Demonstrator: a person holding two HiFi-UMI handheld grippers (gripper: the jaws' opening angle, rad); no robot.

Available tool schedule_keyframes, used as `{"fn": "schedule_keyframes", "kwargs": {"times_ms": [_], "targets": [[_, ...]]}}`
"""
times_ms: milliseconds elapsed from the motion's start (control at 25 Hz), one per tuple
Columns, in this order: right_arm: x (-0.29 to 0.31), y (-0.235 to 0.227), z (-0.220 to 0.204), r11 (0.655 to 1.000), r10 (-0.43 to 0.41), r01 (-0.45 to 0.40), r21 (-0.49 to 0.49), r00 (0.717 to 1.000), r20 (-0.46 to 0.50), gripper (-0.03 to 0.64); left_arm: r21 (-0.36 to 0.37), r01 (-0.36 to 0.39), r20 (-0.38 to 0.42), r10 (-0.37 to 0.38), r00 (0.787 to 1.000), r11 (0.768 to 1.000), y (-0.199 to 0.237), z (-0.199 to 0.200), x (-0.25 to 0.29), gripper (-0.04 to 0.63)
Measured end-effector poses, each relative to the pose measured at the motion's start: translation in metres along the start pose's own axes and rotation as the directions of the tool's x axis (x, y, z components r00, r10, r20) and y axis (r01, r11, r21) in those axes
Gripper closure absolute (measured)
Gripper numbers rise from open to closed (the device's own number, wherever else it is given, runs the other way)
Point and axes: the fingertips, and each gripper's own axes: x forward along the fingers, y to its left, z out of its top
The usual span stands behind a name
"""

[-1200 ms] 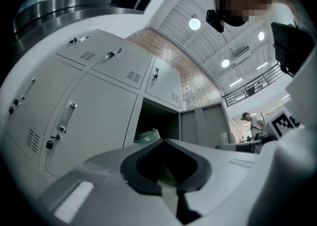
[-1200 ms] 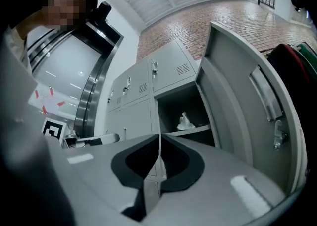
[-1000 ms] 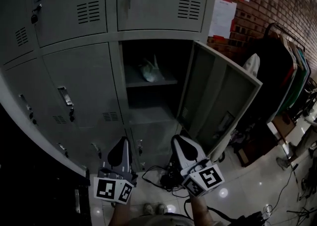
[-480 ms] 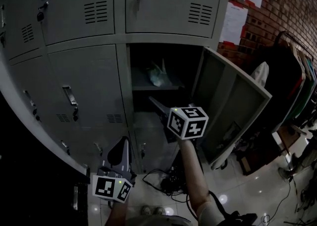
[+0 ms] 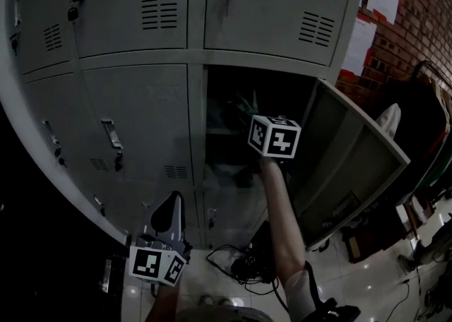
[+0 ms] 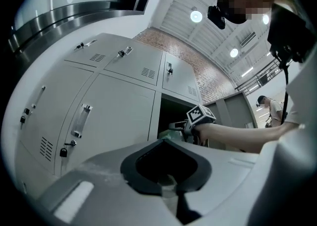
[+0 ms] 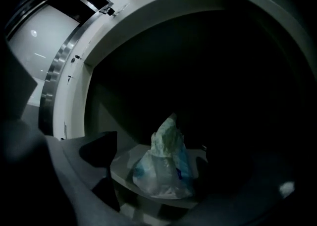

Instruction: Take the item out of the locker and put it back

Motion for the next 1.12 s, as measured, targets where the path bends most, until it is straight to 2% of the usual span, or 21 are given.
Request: {"fn": "schedule_keyframes", "kwargs": {"times_ms": [120,160,240,280,440,760,1000,1120], "targets": [[0.006,-0.001,-0.003,1.000,0.007,-0.007,0.007,1.000,-0.008,0.066,-0.002,-0.010,-0.003,0.010,1.000,1.000,0.006,-0.002,0.001,0.589],[0.007,-0.002,-0.005,1.000,0.004,-0.004,0.004,1.000,-0.016,0.125,-0.004,-0.010,-0.003,0.010,1.000,1.000,0.006,-0.002,0.001,0.589],[0.006,-0.004,-0.008,1.000,-0.004,0.004,-0.019,0.999,-0.032,0.588,-0.005,-0.012,0.000,0.012,1.000,1.000,0.007,-0.002,0.001,0.589],[0.006,-0.004,-0.009,0.999,-0.001,0.000,-0.035,0.999,-0.040,0.609,-0.004,-0.013,0.002,0.013,1.000,1.000,0.007,-0.002,0.001,0.589],[0.004,-0.004,-0.006,0.998,-0.010,0.007,-0.065,0.999,-0.045,0.612,-0.004,-0.017,0.005,0.017,1.000,1.000,0.010,-0.001,0.003,0.589],[-0.007,-0.009,0.001,0.998,-0.024,0.023,-0.061,1.000,-0.004,0.614,-0.007,-0.011,0.009,0.011,1.000,1.000,0.007,-0.001,0.004,0.589],[-0.070,0.007,-0.004,0.999,-0.026,0.031,-0.043,0.993,0.113,0.614,-0.004,-0.003,0.022,0.003,1.000,1.000,0.000,0.004,0.003,0.589],[-0.108,0.024,-0.017,1.000,-0.003,0.005,-0.018,0.989,0.149,0.614,-0.007,0.011,0.021,-0.011,1.000,1.000,-0.008,0.004,0.001,0.589]]}}
